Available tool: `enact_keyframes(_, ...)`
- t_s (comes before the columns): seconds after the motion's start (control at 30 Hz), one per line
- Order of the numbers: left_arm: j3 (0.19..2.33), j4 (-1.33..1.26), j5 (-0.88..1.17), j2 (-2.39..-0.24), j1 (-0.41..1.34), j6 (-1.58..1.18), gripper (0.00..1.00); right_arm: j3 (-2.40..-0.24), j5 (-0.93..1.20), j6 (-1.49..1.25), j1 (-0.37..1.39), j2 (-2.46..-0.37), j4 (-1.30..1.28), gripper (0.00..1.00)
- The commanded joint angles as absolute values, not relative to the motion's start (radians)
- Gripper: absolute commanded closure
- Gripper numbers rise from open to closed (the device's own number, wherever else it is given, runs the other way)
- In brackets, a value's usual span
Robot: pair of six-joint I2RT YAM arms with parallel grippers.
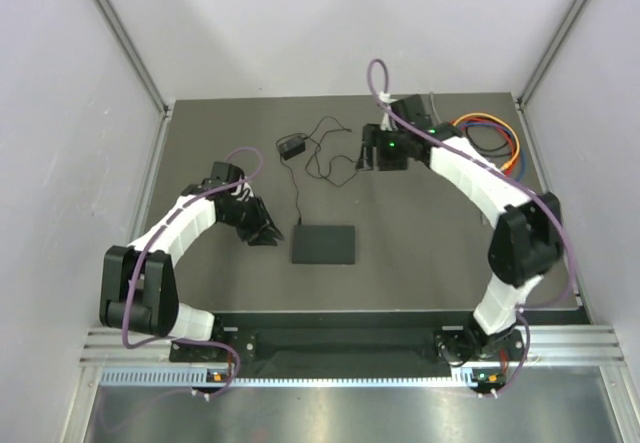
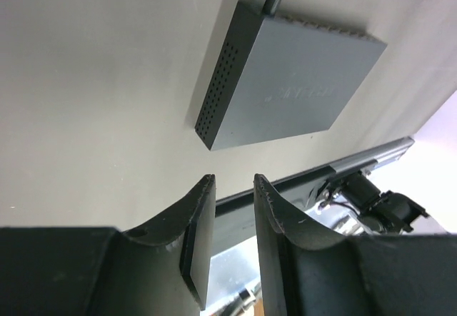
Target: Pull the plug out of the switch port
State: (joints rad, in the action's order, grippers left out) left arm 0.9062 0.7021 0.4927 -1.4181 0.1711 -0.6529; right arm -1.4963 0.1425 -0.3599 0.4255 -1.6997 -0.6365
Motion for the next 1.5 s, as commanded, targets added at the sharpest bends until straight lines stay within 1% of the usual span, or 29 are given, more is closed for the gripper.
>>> enact_keyframes(0.0,0.876,0.670,0.551,-1.440,0.166,-0.657,0.66,-1.575,0.400,-0.428,0.471,-1.836,-0.542,0.37)
enact_keyframes(0.07,0.862,0.669,0.567,-1.453,0.167,-0.663,0.66,-1.611,0.452,-0.463,0.509,-1.910,-0.514,0.39)
enact_keyframes(0.1,0.853,0.663,0.578,-1.462,0.169,-0.666,0.66,-1.620,0.500,-0.495,0.520,-1.934,-0.490,0.43)
enact_keyframes(0.3,0.842,0.611,0.641,-1.450,0.181,-0.693,0.64,-1.683,0.642,-0.580,0.575,-2.097,-0.426,0.47)
enact_keyframes(0.37,0.839,0.572,0.660,-1.454,0.193,-0.721,0.64,-1.723,0.672,-0.586,0.591,-2.152,-0.423,0.49)
enact_keyframes(0.4,0.838,0.560,0.667,-1.460,0.198,-0.732,0.64,-1.732,0.692,-0.595,0.597,-2.169,-0.420,0.52)
enact_keyframes(0.53,0.834,0.468,0.676,-1.496,0.251,-0.814,0.65,-1.766,0.703,-0.611,0.624,-2.230,-0.407,0.56)
enact_keyframes(0.77,0.838,0.403,0.638,-1.577,0.298,-0.888,0.69,-1.773,0.709,-0.629,0.653,-2.281,-0.387,0.64)
enact_keyframes(1.13,0.813,0.414,0.575,-1.603,0.298,-0.902,0.69,-1.750,0.686,-0.638,0.695,-2.325,-0.365,0.66)
enact_keyframes(1.3,0.810,0.437,0.552,-1.615,0.296,-0.897,0.69,-1.733,0.686,-0.663,0.701,-2.332,-0.344,0.70)
enact_keyframes(1.47,0.811,0.448,0.545,-1.624,0.296,-0.890,0.69,-1.689,0.666,-0.666,0.701,-2.313,-0.336,0.72)
